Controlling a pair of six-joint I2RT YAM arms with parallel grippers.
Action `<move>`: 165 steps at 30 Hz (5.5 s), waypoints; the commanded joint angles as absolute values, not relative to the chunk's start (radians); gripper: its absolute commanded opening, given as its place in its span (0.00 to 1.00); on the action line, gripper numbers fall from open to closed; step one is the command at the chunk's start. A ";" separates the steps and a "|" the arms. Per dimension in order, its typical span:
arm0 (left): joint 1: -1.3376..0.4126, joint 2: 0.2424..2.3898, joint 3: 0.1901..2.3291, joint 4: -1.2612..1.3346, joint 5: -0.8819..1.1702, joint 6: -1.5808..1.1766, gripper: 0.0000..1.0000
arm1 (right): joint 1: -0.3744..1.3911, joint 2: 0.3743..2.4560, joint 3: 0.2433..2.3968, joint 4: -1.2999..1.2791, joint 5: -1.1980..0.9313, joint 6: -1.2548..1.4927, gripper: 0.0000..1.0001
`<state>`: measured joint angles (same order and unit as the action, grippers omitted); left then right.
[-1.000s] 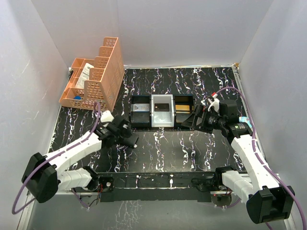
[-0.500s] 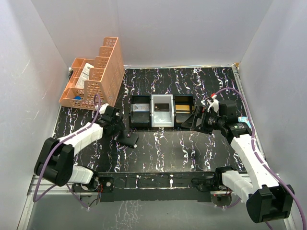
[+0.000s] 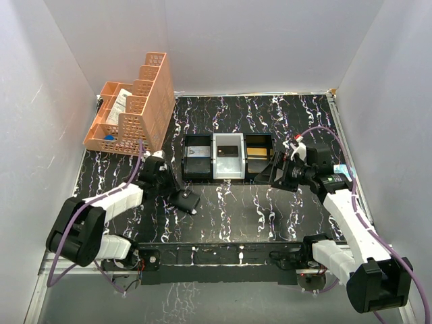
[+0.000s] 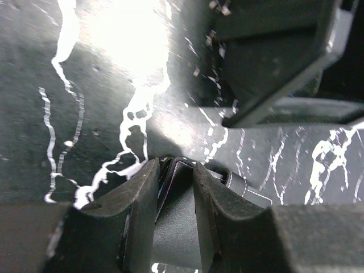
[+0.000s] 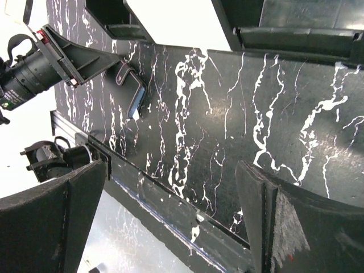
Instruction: Take the credit cards out of the card holder
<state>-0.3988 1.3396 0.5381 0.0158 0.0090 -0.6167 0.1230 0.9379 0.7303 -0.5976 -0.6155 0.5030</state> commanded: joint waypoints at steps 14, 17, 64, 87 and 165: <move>-0.720 1.484 0.550 0.267 0.150 -0.656 0.25 | 0.361 1.005 0.674 -0.469 -0.604 0.547 0.86; -0.754 1.507 0.616 0.234 0.124 -0.641 0.27 | 0.475 1.062 0.687 -0.469 -0.487 0.580 0.76; -0.738 0.448 0.354 -0.511 -0.184 -1.041 0.99 | 1.045 1.478 0.970 -0.444 0.084 0.805 0.62; -0.738 0.420 0.294 -0.384 -0.116 -1.046 0.89 | 1.121 1.748 1.151 -0.615 0.281 0.735 0.44; -0.896 1.174 0.379 -0.108 -0.130 -1.084 0.31 | 1.041 1.675 1.053 -0.407 0.050 0.706 0.35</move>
<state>-0.8959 1.1778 0.4114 -0.0280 -0.0944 -1.1076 1.0328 1.6463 1.0233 -0.4427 0.0509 0.7082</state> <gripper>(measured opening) 0.314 0.349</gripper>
